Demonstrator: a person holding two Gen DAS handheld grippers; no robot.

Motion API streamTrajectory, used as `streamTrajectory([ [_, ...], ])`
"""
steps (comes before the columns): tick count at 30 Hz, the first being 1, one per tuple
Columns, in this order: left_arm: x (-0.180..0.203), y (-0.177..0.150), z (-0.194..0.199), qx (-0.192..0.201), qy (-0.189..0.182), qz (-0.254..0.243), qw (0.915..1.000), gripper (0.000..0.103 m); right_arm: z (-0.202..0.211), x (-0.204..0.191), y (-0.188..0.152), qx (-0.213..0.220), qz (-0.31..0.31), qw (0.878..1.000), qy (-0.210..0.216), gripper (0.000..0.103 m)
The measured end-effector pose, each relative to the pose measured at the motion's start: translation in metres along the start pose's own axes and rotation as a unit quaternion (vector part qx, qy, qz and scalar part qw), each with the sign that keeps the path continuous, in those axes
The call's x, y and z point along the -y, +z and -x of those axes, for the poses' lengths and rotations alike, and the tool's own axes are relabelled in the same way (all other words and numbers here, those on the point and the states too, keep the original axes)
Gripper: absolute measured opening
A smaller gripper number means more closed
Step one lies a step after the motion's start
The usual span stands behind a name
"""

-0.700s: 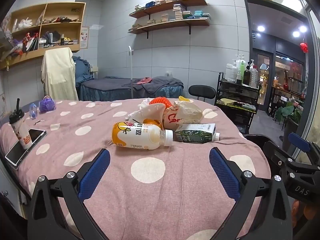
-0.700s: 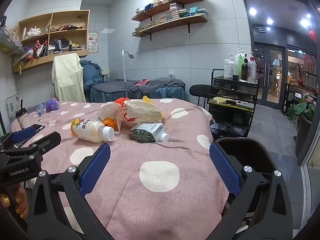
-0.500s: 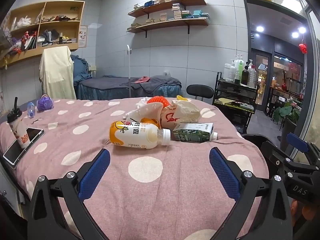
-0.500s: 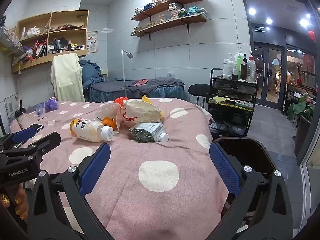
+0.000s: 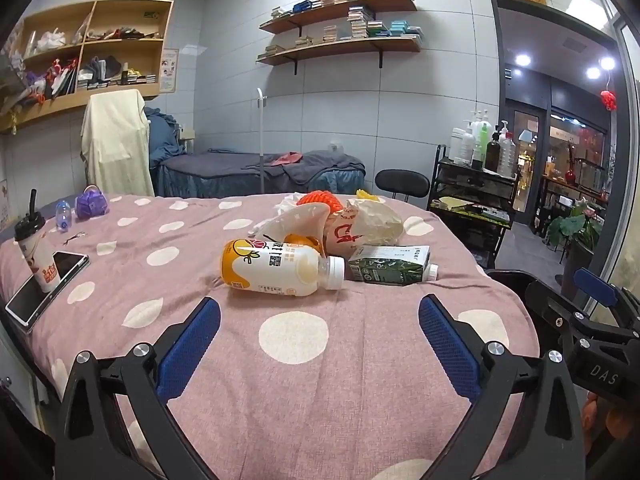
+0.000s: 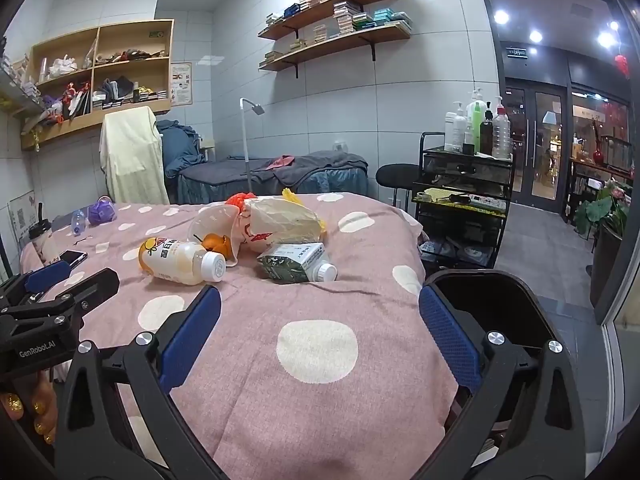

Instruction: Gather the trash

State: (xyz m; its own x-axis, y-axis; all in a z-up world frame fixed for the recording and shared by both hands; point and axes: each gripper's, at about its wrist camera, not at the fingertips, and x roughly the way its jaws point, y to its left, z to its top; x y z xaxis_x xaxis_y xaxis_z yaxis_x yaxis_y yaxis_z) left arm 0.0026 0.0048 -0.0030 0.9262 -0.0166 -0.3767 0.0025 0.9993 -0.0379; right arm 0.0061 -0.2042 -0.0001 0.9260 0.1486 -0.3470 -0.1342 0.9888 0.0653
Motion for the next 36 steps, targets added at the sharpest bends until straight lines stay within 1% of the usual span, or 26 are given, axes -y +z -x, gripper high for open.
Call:
streamTrajectory([
  [25,0.0018,-0.0032,-0.0016,-0.003,-0.001,0.000,1.0000,0.097,-0.0020,0.0036,-0.0032,-0.003,-0.012,1.000,0.003,0.098],
  [36,-0.0004,-0.0057,-0.0034,-0.009,-0.002,0.008,0.9999,0.097,-0.0046,0.0011,-0.0036,-0.007,-0.011,1.000,0.005,0.098],
])
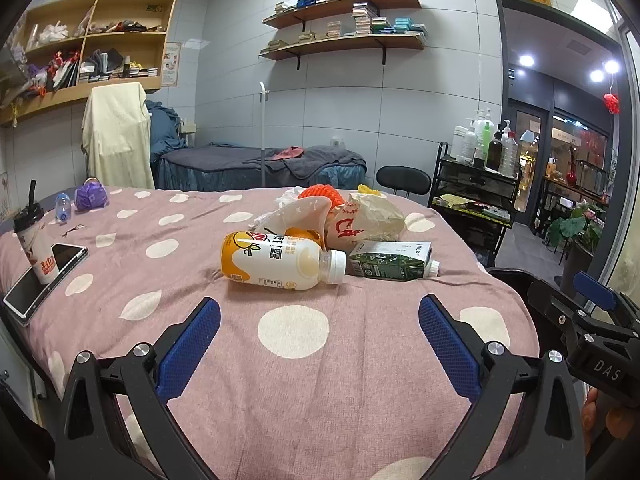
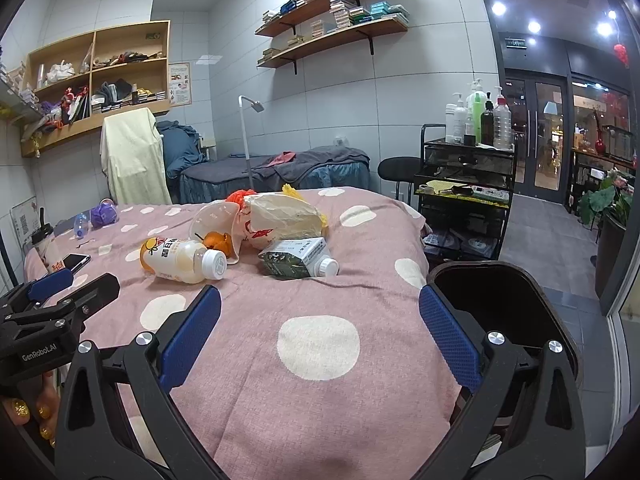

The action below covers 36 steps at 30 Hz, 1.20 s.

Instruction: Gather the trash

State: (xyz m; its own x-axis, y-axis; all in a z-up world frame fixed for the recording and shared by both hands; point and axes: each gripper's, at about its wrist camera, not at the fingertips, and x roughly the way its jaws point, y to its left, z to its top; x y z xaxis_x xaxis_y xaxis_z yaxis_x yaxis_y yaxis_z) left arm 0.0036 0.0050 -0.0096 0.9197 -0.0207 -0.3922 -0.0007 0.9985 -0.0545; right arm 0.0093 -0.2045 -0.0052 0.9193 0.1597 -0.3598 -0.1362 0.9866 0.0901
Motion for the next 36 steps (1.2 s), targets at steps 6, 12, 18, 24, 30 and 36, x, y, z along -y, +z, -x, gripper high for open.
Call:
streamTrajectory([
  [6,-0.002,-0.001,0.000,-0.002,-0.001,0.002,1.0000,0.097,-0.001,-0.001,0.000,-0.001,0.001,1.000,0.000,0.098],
  [12,-0.002,0.000,0.000,-0.002,-0.001,0.002,1.0000,0.097,-0.005,-0.001,0.001,-0.005,0.000,1.000,0.001,0.098],
  [18,-0.004,0.000,-0.001,-0.003,-0.002,0.003,1.0000,0.097,-0.007,-0.003,0.002,-0.005,0.002,1.000,0.002,0.098],
  [24,-0.004,-0.001,-0.002,-0.005,-0.003,0.002,1.0000,0.097,-0.008,-0.003,0.001,-0.006,0.002,1.000,0.004,0.098],
  [30,-0.004,-0.001,-0.004,-0.006,-0.003,0.002,1.0000,0.097,-0.010,-0.003,0.001,-0.010,0.004,1.000,0.004,0.098],
  [36,-0.003,-0.002,-0.005,-0.007,-0.004,0.001,1.0000,0.097,-0.011,-0.002,0.000,-0.013,0.002,1.000,0.004,0.098],
])
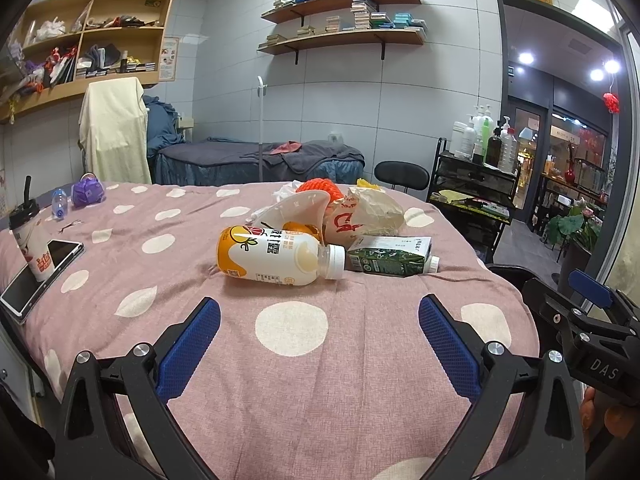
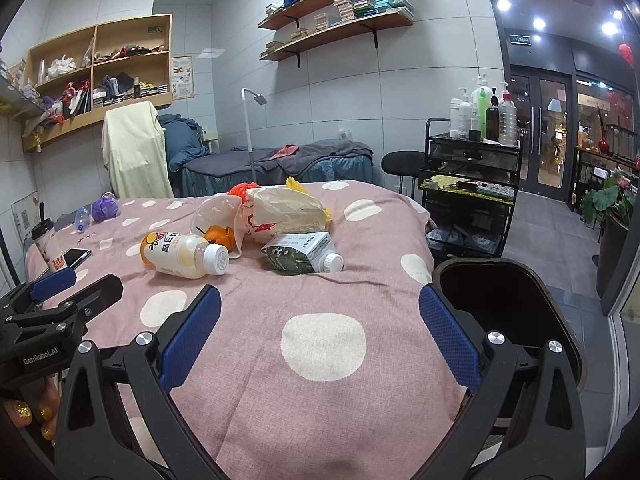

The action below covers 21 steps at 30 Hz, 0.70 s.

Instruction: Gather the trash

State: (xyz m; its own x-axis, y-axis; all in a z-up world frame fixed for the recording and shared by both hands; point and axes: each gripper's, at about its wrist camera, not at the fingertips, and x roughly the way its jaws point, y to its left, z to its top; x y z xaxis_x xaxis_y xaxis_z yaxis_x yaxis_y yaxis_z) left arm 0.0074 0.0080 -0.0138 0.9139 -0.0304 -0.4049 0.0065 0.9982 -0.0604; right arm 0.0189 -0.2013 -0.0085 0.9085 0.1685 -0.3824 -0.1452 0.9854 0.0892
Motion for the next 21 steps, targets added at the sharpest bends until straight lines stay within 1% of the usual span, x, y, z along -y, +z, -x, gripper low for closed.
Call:
streamTrajectory([
  [5,0.001,-0.001,-0.002,-0.004,0.000,-0.004,1.0000,0.097,-0.003,0.000,0.000,-0.004,0.003,1.000,0.000,0.098],
  [11,-0.002,-0.004,-0.006,-0.020,-0.004,-0.005,0.9998,0.097,-0.009,-0.002,-0.002,-0.018,0.016,1.000,0.006,0.098],
  [14,-0.004,-0.004,-0.009,-0.026,-0.001,-0.011,0.9996,0.097,-0.016,-0.004,-0.002,-0.029,0.027,0.999,0.017,0.098],
  [17,-0.008,-0.003,-0.014,-0.036,-0.002,-0.019,0.9992,0.097,-0.029,-0.006,0.001,-0.049,0.042,0.997,0.037,0.098],
  [19,-0.012,-0.003,-0.017,-0.044,-0.003,-0.027,0.9987,0.097,-0.040,-0.008,0.003,-0.069,0.050,0.994,0.063,0.098],
  [21,-0.016,-0.003,-0.020,-0.050,-0.002,-0.033,0.9982,0.097,-0.057,-0.010,0.007,-0.099,0.057,0.988,0.101,0.098],
])
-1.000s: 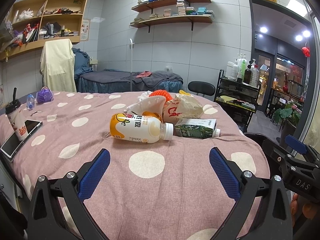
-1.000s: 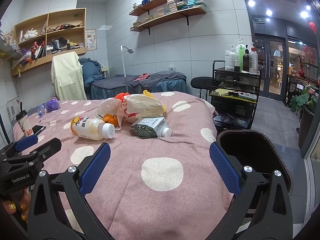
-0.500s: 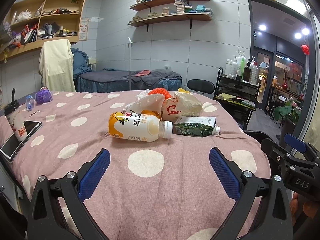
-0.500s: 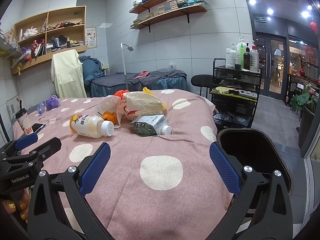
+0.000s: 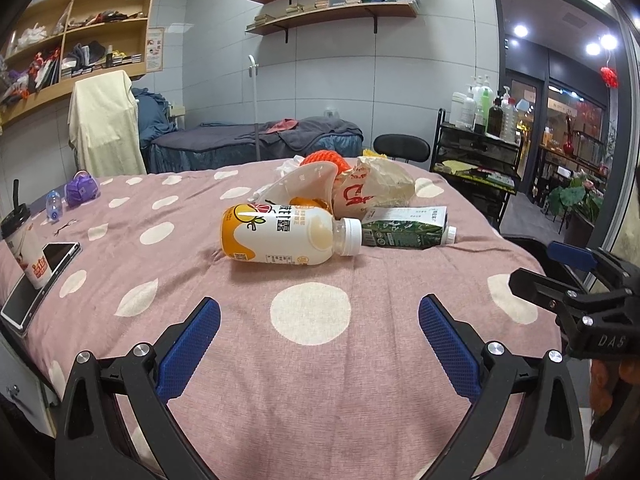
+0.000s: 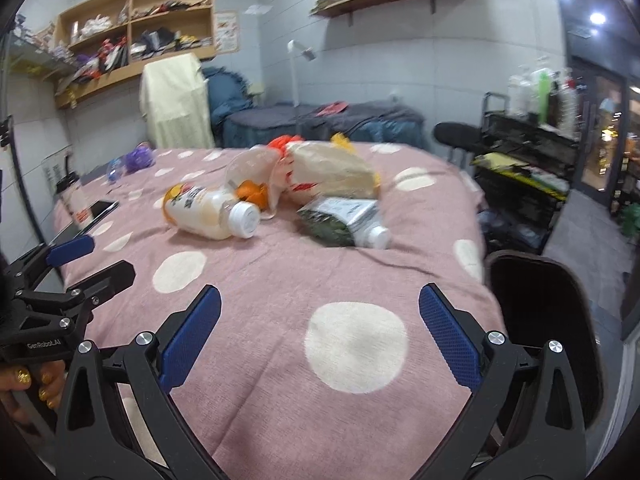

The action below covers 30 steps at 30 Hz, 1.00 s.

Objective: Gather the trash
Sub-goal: 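Grasp the orange-labelled juice bottle with the right gripper and lift it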

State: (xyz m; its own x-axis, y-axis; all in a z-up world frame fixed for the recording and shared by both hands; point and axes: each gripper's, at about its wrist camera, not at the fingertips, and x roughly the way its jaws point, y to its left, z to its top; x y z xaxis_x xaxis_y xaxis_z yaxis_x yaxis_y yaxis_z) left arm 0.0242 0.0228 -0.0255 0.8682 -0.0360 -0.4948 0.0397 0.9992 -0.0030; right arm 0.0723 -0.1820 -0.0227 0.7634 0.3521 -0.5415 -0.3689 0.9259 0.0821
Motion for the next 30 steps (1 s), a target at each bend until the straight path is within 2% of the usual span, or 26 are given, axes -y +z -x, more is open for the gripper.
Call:
streamTrajectory([
  [5,-0.013,0.000,-0.007,-0.020,0.010,-0.003,0.9997,0.097,-0.038,-0.005,0.017,-0.061,0.021,0.995,0.073,0.098],
  [8,-0.024,0.000,-0.013,-0.036,0.011,0.007,0.9993,0.097,-0.056,-0.014,0.031,-0.078,0.046,0.991,0.098,0.098],
  [14,-0.045,0.006,-0.025,-0.061,0.008,-0.002,0.9981,0.097,-0.095,-0.050,0.064,-0.105,0.133,0.973,0.159,0.098],
  [18,-0.062,0.010,-0.030,-0.068,0.002,0.007,0.9977,0.097,-0.122,-0.082,0.083,-0.119,0.213,0.952,0.184,0.098],
  [23,-0.079,0.007,-0.034,-0.076,0.005,0.018,0.9970,0.097,-0.160,-0.121,0.104,-0.132,0.314,0.921,0.189,0.097],
  [30,-0.096,-0.001,-0.041,-0.097,0.001,0.033,0.9948,0.097,-0.208,-0.150,0.108,-0.188,0.398,0.873,0.211,0.085],
])
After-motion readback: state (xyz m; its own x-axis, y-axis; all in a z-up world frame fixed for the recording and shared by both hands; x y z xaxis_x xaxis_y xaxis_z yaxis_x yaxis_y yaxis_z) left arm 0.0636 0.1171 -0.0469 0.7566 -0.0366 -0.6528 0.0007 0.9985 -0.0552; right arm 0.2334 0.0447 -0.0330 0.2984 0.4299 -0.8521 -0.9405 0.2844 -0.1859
